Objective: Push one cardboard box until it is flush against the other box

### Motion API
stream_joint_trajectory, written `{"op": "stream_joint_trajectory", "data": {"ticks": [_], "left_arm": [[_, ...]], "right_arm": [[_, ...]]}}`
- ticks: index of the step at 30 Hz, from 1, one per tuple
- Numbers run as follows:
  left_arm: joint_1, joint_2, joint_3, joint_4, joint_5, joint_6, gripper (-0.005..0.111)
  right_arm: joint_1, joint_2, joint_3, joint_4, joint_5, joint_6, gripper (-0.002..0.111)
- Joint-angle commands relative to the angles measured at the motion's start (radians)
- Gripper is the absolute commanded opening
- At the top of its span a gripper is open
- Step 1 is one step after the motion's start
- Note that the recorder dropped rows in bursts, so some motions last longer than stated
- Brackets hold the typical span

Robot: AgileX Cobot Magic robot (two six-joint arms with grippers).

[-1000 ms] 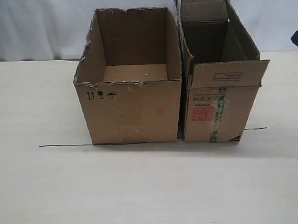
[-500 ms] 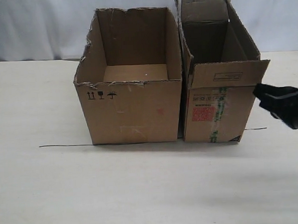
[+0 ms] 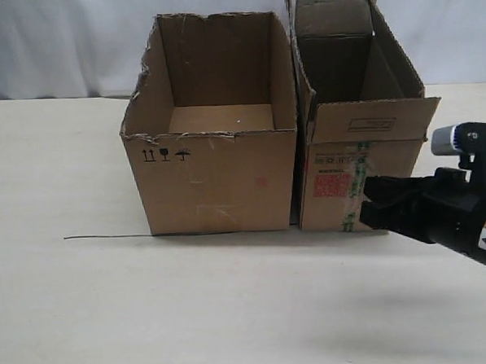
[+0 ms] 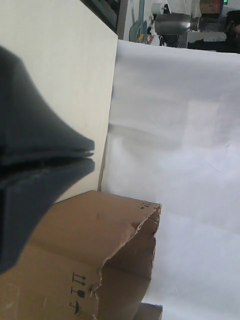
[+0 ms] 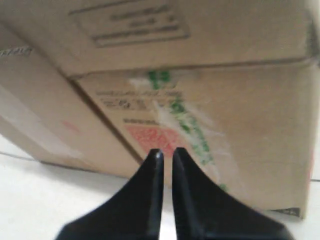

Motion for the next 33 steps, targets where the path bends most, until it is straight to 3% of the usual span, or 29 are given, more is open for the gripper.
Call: {"op": "stream_joint_trajectory", "data": {"ticks": [1, 6, 14, 21, 25, 27, 33], "left_arm": [[-0.008, -0.003, -0.006, 0.003, -0.015, -0.004, 0.000], [-0.008, -0.003, -0.006, 0.003, -0.015, -0.004, 0.000], [-0.008, -0.003, -0.006, 0.003, -0.015, -0.004, 0.000], [-0.008, -0.003, -0.006, 0.001, -0.015, -0.004, 0.000], [-0.008, -0.003, -0.006, 0.001, -0.015, -0.004, 0.000], [-0.008, -0.003, -0.006, 0.001, -0.015, -0.004, 0.000], [-0.008, -0.003, -0.006, 0.001, -0.015, -0.004, 0.000]], "right_arm": [[0.064, -0.023, 0.006, 0.111, 0.052, -0.115, 0.005], [0.078, -0.186, 0.006, 0.300, 0.122, -0.301, 0.005], [0.045, -0.519, 0.020, 0.304, 0.260, -0.315, 0.005], [-0.112, -0.935, 0.243, 0.304, 0.271, -0.315, 0.005], [-0.144, -1.074, 0.314, 0.304, 0.271, -0.315, 0.005], [-0.146, -1.159, 0.314, 0.304, 0.368, -0.315, 0.005], [-0.142, -1.236, 0.314, 0.326, 0.404, -0.306, 0.005]]}}
